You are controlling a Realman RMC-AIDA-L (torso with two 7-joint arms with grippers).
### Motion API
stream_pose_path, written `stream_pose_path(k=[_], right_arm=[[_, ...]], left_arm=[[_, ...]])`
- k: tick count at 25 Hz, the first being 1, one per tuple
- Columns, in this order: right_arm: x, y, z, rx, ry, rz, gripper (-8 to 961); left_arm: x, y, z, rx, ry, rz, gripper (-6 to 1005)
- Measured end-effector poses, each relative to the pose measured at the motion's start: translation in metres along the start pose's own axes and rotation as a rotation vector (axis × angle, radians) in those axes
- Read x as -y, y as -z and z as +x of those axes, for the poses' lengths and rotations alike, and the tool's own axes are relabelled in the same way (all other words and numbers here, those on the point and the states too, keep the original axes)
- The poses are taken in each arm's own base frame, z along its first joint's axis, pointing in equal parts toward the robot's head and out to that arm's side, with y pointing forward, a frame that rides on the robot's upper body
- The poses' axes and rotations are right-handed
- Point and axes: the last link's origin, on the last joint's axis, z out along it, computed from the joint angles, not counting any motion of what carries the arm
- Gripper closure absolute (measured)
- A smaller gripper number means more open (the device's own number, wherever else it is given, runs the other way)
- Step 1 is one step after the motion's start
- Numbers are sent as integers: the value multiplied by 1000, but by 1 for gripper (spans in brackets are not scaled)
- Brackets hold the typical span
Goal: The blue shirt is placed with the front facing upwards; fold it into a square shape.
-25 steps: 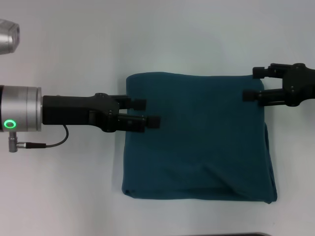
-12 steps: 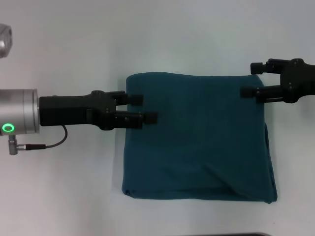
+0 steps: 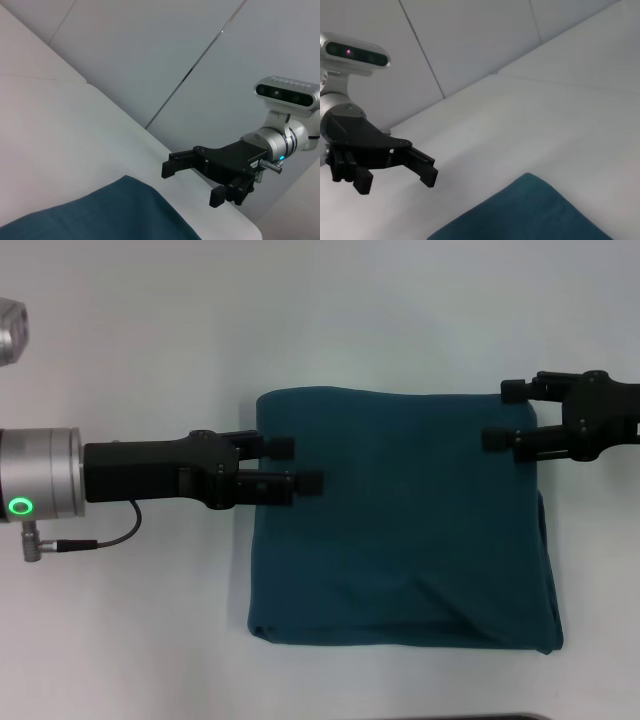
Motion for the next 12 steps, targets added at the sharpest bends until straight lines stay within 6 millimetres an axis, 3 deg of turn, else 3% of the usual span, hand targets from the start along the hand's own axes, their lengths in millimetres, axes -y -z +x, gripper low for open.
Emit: stream_pose_path(k=[12], right_arm=[[0,-1,-1,5,0,-3,22]], left_arm=[[0,0,1,1,-3,-3,116]])
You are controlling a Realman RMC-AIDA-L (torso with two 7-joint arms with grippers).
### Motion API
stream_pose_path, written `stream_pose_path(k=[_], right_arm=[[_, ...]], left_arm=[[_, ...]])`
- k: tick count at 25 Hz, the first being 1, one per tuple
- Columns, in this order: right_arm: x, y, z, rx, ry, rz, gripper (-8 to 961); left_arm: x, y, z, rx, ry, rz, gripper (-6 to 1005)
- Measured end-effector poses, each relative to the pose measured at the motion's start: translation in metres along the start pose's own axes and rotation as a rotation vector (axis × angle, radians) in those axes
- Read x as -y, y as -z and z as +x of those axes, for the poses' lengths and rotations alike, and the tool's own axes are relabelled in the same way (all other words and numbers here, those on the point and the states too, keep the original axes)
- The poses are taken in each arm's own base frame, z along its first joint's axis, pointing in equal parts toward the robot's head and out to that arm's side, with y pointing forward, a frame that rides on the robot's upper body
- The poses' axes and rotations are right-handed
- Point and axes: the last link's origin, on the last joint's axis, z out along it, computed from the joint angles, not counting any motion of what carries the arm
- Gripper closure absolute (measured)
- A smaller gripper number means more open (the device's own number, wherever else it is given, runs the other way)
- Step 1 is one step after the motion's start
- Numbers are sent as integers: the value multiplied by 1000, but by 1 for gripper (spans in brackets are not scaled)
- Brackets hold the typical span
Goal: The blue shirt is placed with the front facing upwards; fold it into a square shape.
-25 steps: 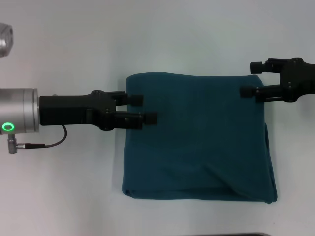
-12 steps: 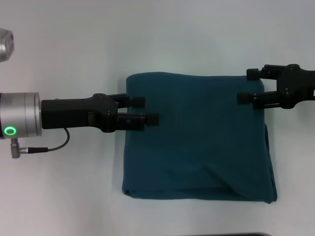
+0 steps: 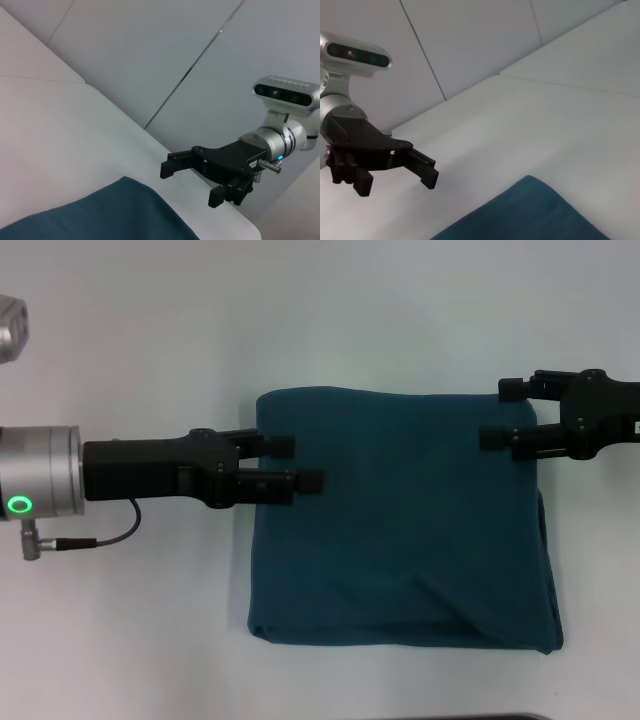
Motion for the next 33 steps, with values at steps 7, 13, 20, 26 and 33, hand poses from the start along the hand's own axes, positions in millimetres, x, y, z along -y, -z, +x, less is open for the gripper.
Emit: stream_pose_path(k=[7,13,20,26,33], right_arm=[[1,0,0,2,0,4,22],[1,-1,-1,2,1,5,22],[1,-1,-1,2,0,7,22],[2,-1,-1,4,-1,13,22],[2,0,0,6,-3,18,22]], left_arm=[[0,1,-1,0,4,3,116],[1,2,-1,1,2,7,116],[1,2,0,7,-2,7,115],[1,1,1,6,-3,7,116],[2,1,1,4,-3,9,116]])
